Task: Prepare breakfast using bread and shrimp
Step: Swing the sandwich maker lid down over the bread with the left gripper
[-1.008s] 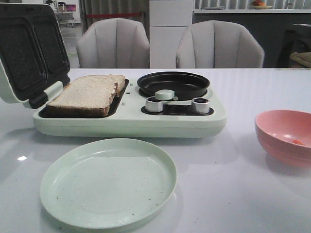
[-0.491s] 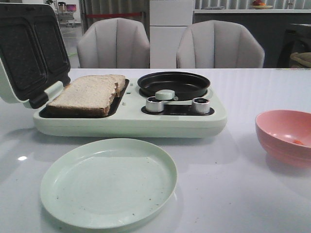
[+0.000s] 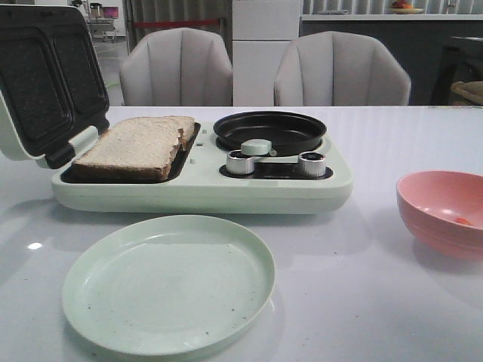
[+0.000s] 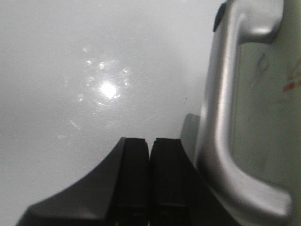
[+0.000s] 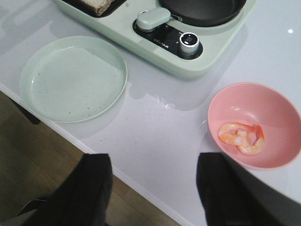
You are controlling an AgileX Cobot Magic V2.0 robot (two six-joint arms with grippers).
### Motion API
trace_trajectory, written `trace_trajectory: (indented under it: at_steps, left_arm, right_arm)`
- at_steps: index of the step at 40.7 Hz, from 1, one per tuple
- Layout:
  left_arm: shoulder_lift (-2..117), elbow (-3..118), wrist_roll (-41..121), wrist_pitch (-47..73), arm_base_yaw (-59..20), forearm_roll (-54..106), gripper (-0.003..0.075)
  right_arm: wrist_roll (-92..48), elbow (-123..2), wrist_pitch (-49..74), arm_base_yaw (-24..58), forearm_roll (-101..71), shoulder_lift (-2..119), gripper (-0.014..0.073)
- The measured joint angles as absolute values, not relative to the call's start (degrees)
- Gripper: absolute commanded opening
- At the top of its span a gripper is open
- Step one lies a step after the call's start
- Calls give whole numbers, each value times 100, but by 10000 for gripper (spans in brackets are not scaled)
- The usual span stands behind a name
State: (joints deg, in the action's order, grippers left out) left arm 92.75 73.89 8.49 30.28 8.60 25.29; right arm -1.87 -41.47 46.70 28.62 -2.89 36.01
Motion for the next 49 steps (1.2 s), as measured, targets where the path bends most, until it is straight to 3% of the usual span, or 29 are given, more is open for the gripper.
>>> trace_trajectory:
  at_steps: [24, 49]
  left_arm:
    - [8998, 7707, 1555, 4147, -457, 2619, 98]
    - [6226, 5229, 1590, 3465, -3150, 2458, 98]
  right_arm:
    - [-177, -4147, 4670, 2862, -289, 3601, 494]
    - [-177, -4147, 4670, 2862, -289, 3601, 494]
